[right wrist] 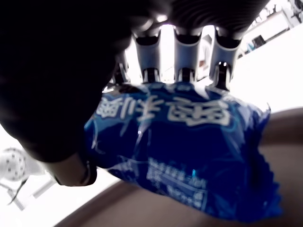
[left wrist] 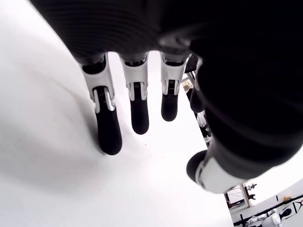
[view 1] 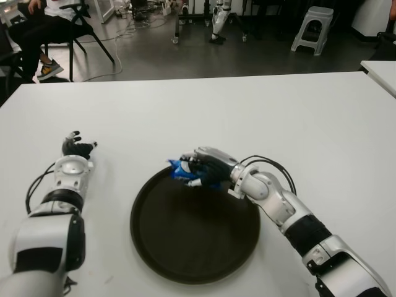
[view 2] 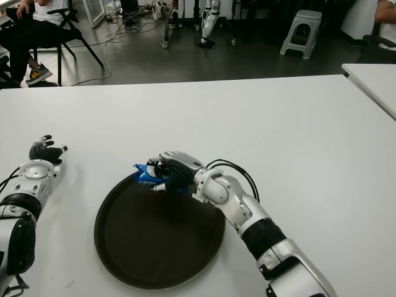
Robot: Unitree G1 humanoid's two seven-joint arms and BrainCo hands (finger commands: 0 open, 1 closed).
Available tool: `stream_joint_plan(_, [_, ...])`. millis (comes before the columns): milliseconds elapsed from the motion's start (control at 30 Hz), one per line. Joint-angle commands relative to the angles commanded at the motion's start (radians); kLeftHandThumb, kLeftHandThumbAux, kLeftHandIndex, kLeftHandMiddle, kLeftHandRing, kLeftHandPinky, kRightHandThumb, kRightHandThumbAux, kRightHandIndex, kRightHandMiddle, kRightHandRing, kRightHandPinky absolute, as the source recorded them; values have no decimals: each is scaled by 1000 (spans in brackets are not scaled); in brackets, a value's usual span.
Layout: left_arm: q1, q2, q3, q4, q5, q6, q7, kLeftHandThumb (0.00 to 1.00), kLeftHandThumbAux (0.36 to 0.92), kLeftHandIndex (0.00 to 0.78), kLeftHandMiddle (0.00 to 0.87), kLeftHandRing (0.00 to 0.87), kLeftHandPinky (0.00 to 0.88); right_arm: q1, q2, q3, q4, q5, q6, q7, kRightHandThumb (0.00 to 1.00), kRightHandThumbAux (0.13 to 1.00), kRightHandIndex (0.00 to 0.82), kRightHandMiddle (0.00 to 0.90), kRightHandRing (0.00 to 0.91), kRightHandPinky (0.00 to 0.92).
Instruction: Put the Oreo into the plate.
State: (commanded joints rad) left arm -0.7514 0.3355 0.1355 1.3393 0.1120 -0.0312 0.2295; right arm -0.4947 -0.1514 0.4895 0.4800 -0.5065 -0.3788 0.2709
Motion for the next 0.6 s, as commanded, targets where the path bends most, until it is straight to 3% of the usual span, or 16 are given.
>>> stream_joint_plan(167, [-1,1,-8,0,5,4,0,257,759,76,123,144,130,-7,-7,-2,11,23,-29,34,708,713,436,753,754,745])
stream_joint_plan(267, [-1,2,-11,0,7,4,0,254,758,75,121,143,131,-8,-8,-5,14,37,-35,53,705,714,433,671,684,660])
stream_joint_plan(433, [0,2,-11,0,6,1,-2,261,761,73,120,146,143,-6,-7,-11,12,65,-32,79,696,718,425,481,482,446])
stream_joint_plan(600, [0,1,-10,0,4,-1,2,273,764,72,121,146,149,-5,-2,-17,15,85,-24,91,687,721,416,380,371,311])
